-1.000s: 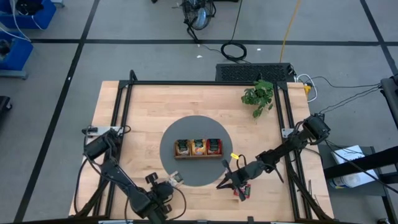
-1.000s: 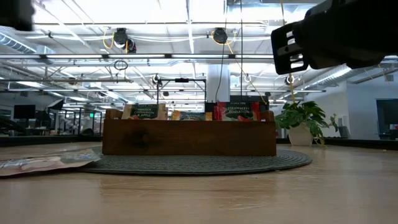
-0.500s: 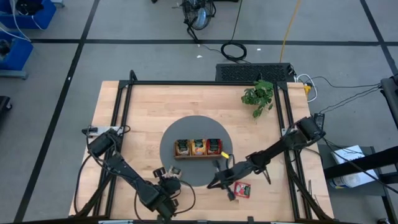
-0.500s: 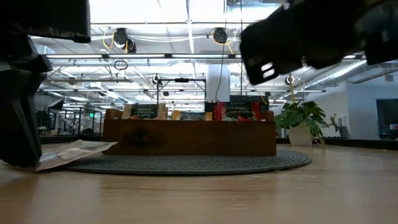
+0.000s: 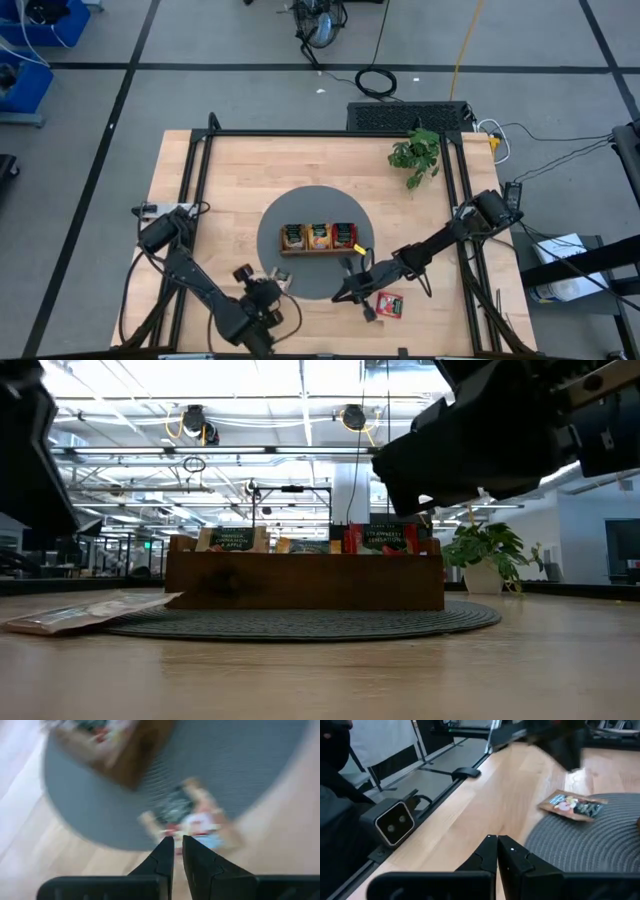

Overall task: Pick & Place Tea
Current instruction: Put the brown tea bag into the left section of the wooden organizer

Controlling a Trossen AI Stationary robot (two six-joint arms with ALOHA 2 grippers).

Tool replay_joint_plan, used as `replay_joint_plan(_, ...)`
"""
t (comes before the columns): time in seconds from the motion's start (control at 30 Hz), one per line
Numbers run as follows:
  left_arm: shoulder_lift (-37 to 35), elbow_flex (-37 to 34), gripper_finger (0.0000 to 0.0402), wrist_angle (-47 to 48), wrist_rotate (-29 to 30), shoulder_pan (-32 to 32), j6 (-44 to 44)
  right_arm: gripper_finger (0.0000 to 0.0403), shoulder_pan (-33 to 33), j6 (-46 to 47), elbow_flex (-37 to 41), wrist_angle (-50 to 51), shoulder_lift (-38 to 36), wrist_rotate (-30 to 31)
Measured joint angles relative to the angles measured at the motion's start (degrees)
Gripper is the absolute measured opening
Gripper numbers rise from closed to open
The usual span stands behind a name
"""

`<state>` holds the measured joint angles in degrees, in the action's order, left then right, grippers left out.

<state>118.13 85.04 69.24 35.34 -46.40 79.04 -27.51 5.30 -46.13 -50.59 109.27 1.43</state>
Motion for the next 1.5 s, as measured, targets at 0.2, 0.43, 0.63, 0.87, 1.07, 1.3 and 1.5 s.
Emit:
replay_joint_plan(0.2, 0.0, -3.0, 0.0046, -4.5, -5.3, 3.4, -0.8, 0.0004, 0.0, -0.1, 0.0, 3.2, 0.0, 0.0)
replay_joint_plan(0.43, -0.2, -8.1, 0.0046, -18.7, -8.6, 6.2, -8.1, 0.0004, 0.0, -0.4, 0.0, 4.7, 0.0, 0.0)
replay_joint_plan(0.63, -0.3, -8.9, 0.0046, -27.0, -9.2, 6.8, -12.1, 0.0004, 0.1, -0.2, 0.0, 7.3, 0.0, 0.0)
replay_joint_plan(0.87, -0.2, -8.9, 0.0046, -31.6, -10.0, 6.7, -16.6, 0.0004, 0.4, -0.2, 0.0, 7.2, 0.0, 0.0)
replay_joint_plan(1.07, -0.1, -9.0, 0.0046, -35.3, -10.3, 6.4, -22.2, 0.0004, 1.2, 3.3, 0.0, 7.1, 0.0, 0.0)
replay_joint_plan(1.3, 0.0, -9.0, 0.0046, -35.0, -8.1, 6.4, -22.4, 0.0008, 4.0, 9.3, -1.7, 3.3, 2.4, -0.9)
replay_joint_plan(1.5, 0.1, -9.4, 0.0046, -35.1, -6.2, 6.5, -22.6, 0.0051, 6.3, 16.7, -12.8, 6.6, 13.4, -10.1)
